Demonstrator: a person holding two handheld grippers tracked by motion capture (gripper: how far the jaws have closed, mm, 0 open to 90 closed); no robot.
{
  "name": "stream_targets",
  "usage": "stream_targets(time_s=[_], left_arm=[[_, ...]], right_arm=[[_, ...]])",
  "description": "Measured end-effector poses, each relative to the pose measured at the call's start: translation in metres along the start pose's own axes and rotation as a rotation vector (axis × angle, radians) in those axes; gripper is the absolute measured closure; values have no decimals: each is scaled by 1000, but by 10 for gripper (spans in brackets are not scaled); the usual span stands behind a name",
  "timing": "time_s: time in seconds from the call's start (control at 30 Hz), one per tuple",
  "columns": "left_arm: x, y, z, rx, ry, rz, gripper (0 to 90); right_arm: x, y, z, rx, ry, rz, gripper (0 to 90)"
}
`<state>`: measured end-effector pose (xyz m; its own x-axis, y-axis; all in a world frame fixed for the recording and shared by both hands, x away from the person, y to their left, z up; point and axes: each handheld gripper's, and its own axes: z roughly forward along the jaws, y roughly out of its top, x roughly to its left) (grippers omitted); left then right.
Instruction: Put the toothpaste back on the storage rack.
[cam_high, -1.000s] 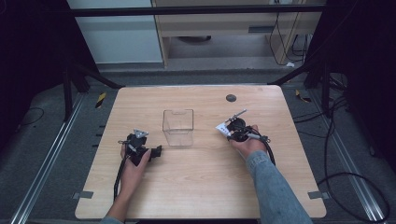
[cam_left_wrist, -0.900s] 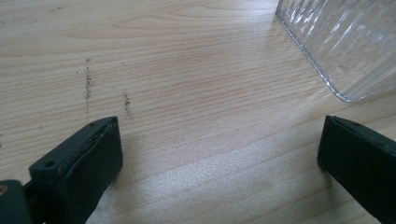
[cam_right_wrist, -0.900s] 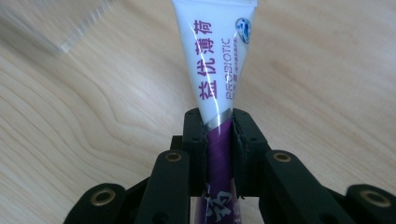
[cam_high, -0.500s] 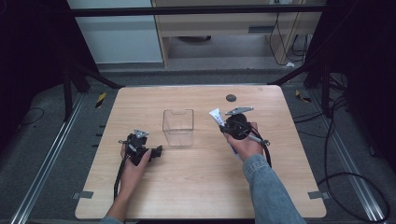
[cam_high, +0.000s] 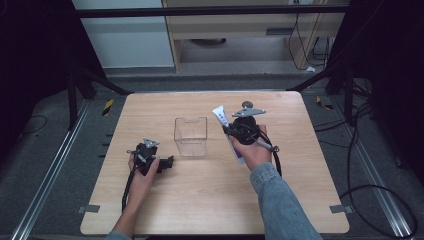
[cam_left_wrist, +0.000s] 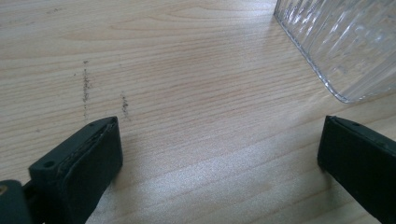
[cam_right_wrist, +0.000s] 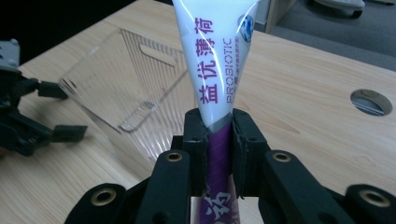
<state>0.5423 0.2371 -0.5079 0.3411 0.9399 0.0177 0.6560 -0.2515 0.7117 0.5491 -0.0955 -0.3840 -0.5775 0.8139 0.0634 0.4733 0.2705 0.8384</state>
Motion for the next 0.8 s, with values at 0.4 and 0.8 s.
stream_targets(time_s=[0.4,0.8], left_arm=[[-2,-1,-1,1,0,-1,0],[-3,1,1,-1,1,-1,0]], right_arm=[[22,38,-3,-70,39,-32,779],[33,64,-5,-126,46,-16,780]])
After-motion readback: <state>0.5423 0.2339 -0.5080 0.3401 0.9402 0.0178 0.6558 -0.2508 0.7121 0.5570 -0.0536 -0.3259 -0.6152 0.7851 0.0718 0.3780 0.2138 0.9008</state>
